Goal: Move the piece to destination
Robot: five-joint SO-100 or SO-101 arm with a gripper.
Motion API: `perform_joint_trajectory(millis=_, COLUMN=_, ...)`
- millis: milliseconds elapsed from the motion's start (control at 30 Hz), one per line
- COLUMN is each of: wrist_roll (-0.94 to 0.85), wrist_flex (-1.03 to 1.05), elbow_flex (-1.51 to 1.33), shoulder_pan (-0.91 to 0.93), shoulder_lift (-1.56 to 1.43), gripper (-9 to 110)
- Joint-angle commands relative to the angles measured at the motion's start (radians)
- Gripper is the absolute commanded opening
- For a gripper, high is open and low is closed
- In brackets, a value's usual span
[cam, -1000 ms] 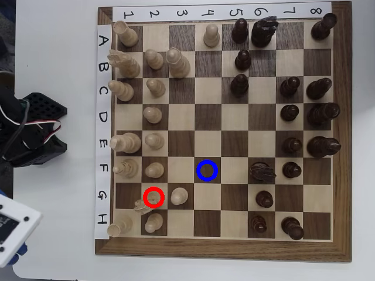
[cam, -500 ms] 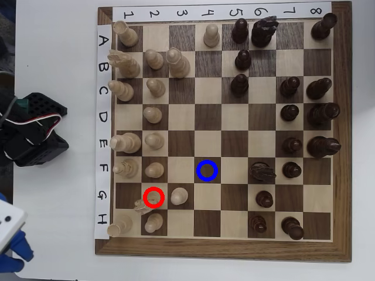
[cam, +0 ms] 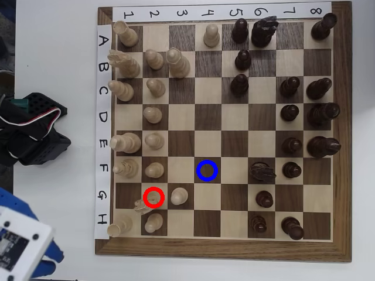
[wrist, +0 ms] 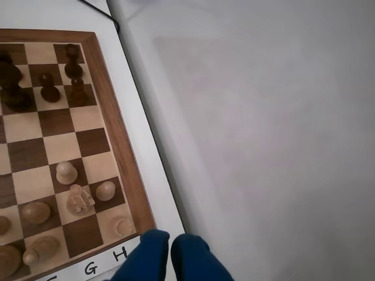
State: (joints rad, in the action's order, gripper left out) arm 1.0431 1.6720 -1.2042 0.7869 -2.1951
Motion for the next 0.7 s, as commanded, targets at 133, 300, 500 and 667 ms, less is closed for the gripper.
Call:
perform_joint_trajectory(millis=133, wrist_roll=0.087, wrist_flex=0.011, elbow_flex=0.120, shoulder_pan=-0.104, shoulder_lift=0.044, gripper=0)
perform_joint_trajectory(millis=300, wrist_roll=0.140, wrist_flex=0.011, elbow_flex=0.106, shoulder_pan=-0.137, shoulder_lift=0.051, gripper=0)
perform_joint_trajectory(millis=500, wrist_roll=0.167, wrist_flex=0.011, elbow_flex=0.067, shoulder_pan=-0.150, shoulder_lift=0.057, gripper=0)
perform_joint_trajectory(millis=667, wrist_roll=0.172, wrist_flex=0.011, elbow_flex=0.002, shoulder_pan=-0.155, shoulder_lift=0.061, gripper=0)
